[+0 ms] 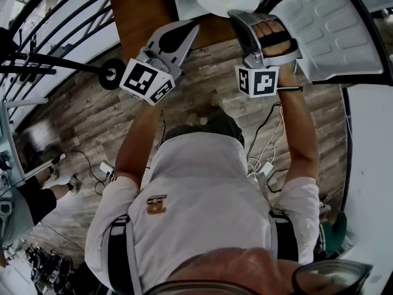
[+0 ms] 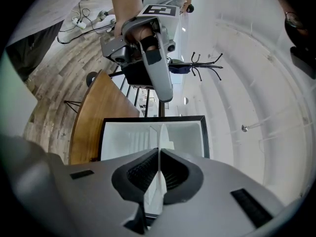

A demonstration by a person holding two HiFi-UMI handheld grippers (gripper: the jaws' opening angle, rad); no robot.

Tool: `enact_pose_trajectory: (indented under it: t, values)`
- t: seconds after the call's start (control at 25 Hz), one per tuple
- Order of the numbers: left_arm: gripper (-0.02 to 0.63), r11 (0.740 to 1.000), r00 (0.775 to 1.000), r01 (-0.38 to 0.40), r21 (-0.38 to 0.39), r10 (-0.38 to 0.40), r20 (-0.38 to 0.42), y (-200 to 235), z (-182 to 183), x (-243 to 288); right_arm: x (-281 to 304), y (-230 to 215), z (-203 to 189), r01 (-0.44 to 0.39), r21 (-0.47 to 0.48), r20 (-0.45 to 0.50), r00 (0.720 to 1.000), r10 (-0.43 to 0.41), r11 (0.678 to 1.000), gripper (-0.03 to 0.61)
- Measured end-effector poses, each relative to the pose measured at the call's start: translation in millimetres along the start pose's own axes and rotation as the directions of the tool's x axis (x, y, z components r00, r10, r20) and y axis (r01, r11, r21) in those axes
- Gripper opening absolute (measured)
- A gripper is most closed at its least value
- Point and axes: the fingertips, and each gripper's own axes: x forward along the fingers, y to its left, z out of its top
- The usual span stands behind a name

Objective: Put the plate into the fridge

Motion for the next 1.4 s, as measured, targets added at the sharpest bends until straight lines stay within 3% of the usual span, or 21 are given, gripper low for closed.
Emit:
enact_pose_trajectory:
  t: [0.8,1.4]
  values:
    - [0.018,0.994,0.994,-0.105,0.011,0.105,0.008,64,1,121,117,-25,-97,-0.033,-0.024,0.1,0.994,0.036,0.999,0.038]
    - [0.018,0.982,0.982,-0.19,0.02,0.19,-0.016,91,-35,155,177,2,-132,-0.072,-0.017,0.156,0.985,0.074,0.997,0.038]
